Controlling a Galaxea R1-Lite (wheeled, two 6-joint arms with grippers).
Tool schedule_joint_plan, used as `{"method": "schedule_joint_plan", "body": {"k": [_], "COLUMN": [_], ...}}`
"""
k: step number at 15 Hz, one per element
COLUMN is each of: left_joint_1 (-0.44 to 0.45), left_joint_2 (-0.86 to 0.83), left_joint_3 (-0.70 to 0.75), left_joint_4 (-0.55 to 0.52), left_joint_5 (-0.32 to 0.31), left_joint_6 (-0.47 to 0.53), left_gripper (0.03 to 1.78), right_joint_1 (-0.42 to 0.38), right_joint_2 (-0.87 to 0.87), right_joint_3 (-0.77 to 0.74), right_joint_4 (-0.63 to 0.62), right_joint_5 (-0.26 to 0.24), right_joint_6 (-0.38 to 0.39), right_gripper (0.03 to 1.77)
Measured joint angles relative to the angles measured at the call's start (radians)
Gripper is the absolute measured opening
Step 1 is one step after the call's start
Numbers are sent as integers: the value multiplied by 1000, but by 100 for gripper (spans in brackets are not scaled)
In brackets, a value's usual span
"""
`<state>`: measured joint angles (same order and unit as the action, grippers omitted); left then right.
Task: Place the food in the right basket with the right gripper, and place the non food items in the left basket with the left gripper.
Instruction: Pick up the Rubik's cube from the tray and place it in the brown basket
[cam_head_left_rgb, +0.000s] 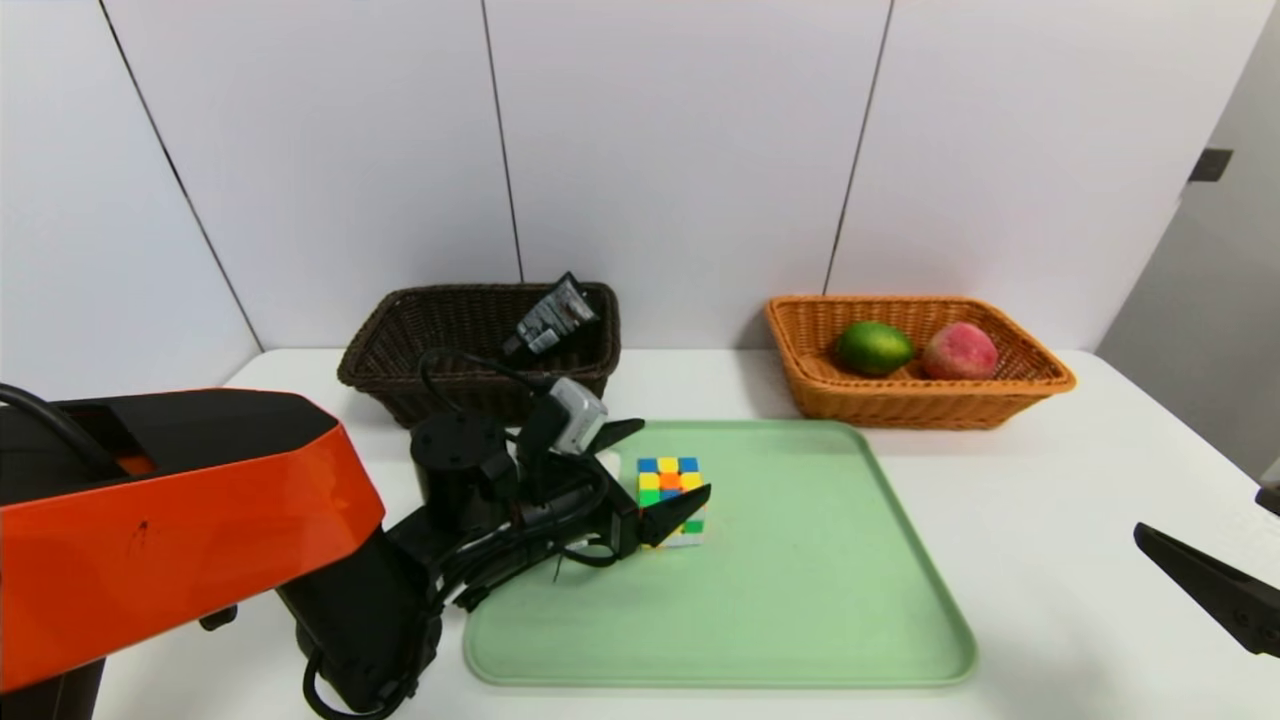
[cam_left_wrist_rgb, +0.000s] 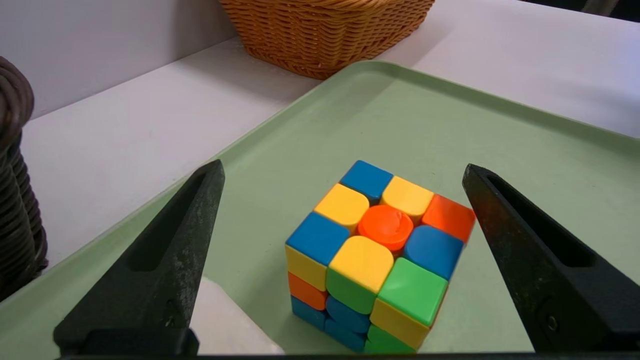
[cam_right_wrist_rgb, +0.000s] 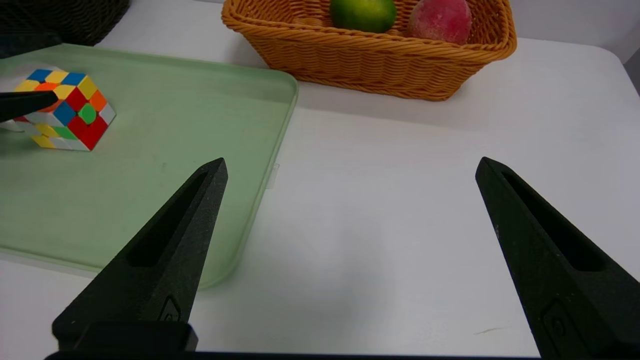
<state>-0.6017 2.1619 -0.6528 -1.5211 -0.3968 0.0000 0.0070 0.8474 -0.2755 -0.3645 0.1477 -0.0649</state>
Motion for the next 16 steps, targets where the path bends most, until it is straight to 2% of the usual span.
{"method": "schedule_joint_plan", "body": {"k": [8,16], "left_joint_1": [-1,-1], "left_joint_2": [-10,24], "left_joint_3": [17,16], "left_joint_4": [0,0], "left_joint_5": [-39,-48], "left_joint_6": [-9,-11], "left_gripper": [169,169], "right_joint_1": [0,0], "right_joint_2": [8,12], "right_joint_3": [2,2], "right_joint_4": [10,11], "right_joint_5": [28,36], "right_joint_6": [1,6], "right_gripper": [171,171]}}
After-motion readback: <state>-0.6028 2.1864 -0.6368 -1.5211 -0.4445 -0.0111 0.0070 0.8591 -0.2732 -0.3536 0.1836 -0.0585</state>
